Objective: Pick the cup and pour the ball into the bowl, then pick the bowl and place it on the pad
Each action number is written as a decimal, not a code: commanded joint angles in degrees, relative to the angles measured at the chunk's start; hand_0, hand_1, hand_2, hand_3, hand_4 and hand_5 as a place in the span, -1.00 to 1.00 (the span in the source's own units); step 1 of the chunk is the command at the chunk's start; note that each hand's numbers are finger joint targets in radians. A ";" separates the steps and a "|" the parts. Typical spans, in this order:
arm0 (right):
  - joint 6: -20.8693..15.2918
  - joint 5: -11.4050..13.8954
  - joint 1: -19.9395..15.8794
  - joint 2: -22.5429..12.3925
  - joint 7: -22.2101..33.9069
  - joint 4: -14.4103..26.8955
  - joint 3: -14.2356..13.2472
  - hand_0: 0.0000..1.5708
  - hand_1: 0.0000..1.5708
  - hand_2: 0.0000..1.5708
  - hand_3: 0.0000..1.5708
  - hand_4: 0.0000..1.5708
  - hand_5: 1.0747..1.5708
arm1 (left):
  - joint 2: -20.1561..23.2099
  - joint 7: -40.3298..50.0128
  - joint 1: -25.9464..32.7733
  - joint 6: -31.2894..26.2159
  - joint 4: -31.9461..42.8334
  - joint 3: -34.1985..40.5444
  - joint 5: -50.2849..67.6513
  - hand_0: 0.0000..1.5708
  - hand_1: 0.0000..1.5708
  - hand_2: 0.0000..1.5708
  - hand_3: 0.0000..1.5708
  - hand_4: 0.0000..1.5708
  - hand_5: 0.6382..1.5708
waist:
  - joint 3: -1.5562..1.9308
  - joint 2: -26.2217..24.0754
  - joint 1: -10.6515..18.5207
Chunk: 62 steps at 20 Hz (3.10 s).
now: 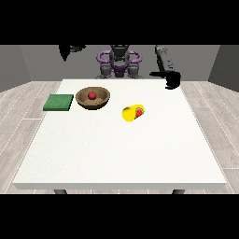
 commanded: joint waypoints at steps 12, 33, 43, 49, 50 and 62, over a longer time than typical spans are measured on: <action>0.03 4.24 -1.56 6.05 -11.61 18.42 3.00 -1.00 -1.00 -1.00 -1.00 -0.50 0.99 | 24.84 15.63 -12.39 -16.78 1.16 5.05 6.42 -1.00 -1.00 -1.00 -1.00 -1.00 0.89 | 0.53 4.89 0.43; 6.40 0.56 -18.56 0.54 -25.62 60.51 -6.15 -1.00 -1.00 -1.00 -1.00 -0.49 1.00 | 34.95 32.57 -23.51 -18.24 -5.28 6.69 12.21 -1.00 -1.00 -1.00 -1.00 -1.00 0.93 | 0.53 6.87 1.82; 4.93 1.71 -18.21 2.84 -28.67 60.67 -5.04 -1.00 -1.00 -1.00 -1.00 -0.63 0.98 | 36.52 33.24 -24.99 -18.31 -7.08 7.09 13.22 -1.00 -1.00 -1.00 -1.00 -1.00 0.91 | 0.50 9.20 3.04; -1.87 4.37 -18.97 7.34 -27.58 56.81 -3.01 -1.00 -1.00 -1.00 -1.00 -0.45 0.99 | 36.37 33.07 -27.01 -20.43 -6.77 6.84 14.70 -1.00 -1.00 -1.00 -1.00 -1.00 0.93 | 0.45 10.93 5.95; -1.06 4.04 -18.71 6.52 -27.51 57.21 -3.59 -1.00 -1.00 -1.00 -1.00 -0.44 1.00 | 36.39 32.64 -27.04 -19.79 -7.77 6.52 14.06 -1.00 -1.00 -1.00 -1.00 -1.00 0.92 | 0.49 11.79 5.93; -16.13 15.22 -15.30 6.01 -20.06 55.46 0.81 1.00 1.00 1.00 1.00 0.48 0.44 | 37.73 33.96 -28.35 -22.07 -4.39 7.72 16.33 -1.00 -1.00 -1.00 -1.00 -1.00 0.95 | 0.31 9.93 7.38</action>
